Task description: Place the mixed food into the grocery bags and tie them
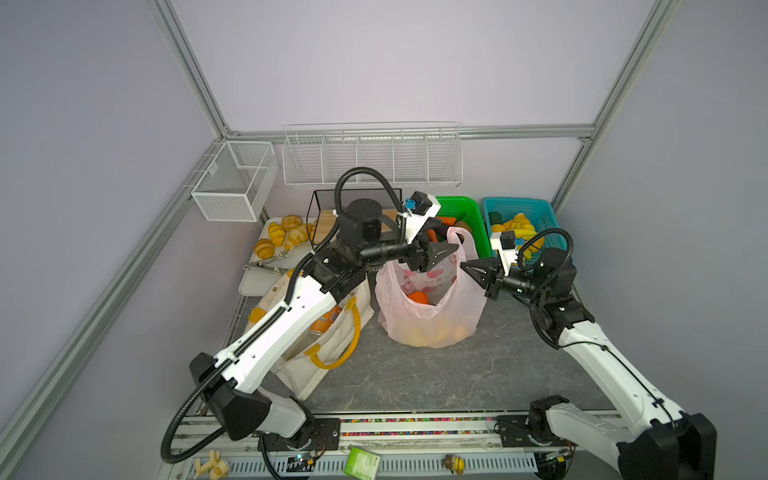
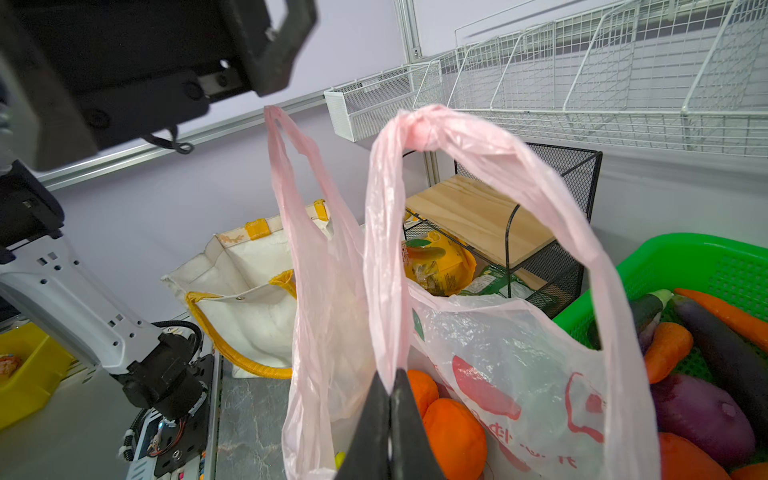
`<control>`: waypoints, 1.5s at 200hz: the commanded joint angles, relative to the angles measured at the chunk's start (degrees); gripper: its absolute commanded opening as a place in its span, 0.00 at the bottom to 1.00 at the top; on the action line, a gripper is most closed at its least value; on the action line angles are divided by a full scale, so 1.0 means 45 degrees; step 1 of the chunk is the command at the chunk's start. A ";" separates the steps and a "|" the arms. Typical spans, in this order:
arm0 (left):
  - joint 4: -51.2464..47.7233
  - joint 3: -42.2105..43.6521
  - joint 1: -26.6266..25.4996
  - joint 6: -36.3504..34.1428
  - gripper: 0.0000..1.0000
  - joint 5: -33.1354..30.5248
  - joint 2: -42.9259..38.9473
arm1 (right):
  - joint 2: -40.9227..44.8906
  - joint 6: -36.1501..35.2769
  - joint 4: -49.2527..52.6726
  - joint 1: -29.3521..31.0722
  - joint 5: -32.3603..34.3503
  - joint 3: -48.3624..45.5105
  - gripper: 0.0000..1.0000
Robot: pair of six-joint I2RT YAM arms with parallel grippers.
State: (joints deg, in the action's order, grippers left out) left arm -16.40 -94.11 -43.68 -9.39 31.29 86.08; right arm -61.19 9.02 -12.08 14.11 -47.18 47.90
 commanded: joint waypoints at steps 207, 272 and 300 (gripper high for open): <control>0.1137 -0.0345 0.0371 0.2568 0.00 0.1828 0.1677 | 0.3259 -0.3000 0.2948 0.1114 0.4333 -0.0176 0.90; 0.1243 -0.0357 0.0371 0.4867 0.00 0.1994 0.1398 | 0.1764 -0.4457 0.1884 0.1352 0.5518 0.0356 0.88; 0.1002 -0.0441 0.0371 0.5306 0.00 0.1918 0.1341 | 0.0590 -0.5063 0.1131 0.1352 0.3778 0.0845 0.89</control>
State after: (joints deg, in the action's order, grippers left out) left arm -12.23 -95.74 -42.06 10.59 39.92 93.34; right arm -55.79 -9.17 -2.63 19.77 -24.03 48.45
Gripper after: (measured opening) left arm 0.047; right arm 0.885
